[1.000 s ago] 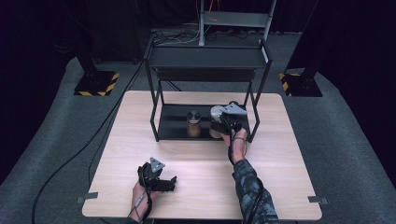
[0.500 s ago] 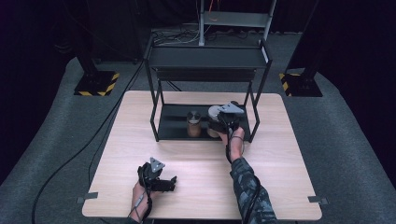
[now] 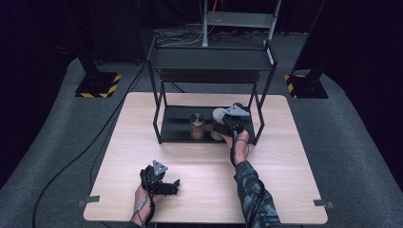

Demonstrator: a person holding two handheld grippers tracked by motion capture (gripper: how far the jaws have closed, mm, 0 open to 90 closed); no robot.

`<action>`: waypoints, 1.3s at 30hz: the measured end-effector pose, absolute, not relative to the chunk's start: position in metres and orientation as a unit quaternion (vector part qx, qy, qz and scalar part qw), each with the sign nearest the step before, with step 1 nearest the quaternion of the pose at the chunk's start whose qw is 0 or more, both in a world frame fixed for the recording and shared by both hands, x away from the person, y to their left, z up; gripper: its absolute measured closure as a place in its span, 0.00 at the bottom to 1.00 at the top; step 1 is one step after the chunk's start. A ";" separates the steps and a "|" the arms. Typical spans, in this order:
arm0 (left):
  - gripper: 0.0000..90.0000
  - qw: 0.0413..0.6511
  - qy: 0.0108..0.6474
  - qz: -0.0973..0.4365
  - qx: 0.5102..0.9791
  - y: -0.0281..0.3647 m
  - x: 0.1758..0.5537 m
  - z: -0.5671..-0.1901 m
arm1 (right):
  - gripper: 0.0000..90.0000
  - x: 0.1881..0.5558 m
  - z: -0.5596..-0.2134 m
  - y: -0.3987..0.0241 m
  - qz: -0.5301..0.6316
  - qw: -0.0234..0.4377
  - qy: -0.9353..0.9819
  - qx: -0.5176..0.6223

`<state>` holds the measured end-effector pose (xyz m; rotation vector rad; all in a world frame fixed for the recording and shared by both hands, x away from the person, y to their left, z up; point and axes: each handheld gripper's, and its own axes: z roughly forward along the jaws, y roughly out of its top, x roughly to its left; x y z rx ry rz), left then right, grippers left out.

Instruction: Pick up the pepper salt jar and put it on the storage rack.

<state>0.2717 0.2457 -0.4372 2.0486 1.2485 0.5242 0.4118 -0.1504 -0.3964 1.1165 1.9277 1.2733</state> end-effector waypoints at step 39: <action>0.00 0.337 0.479 0.201 0.785 0.246 0.272 -0.437 | 0.00 0.308 -0.412 -0.211 0.345 0.210 0.764 0.503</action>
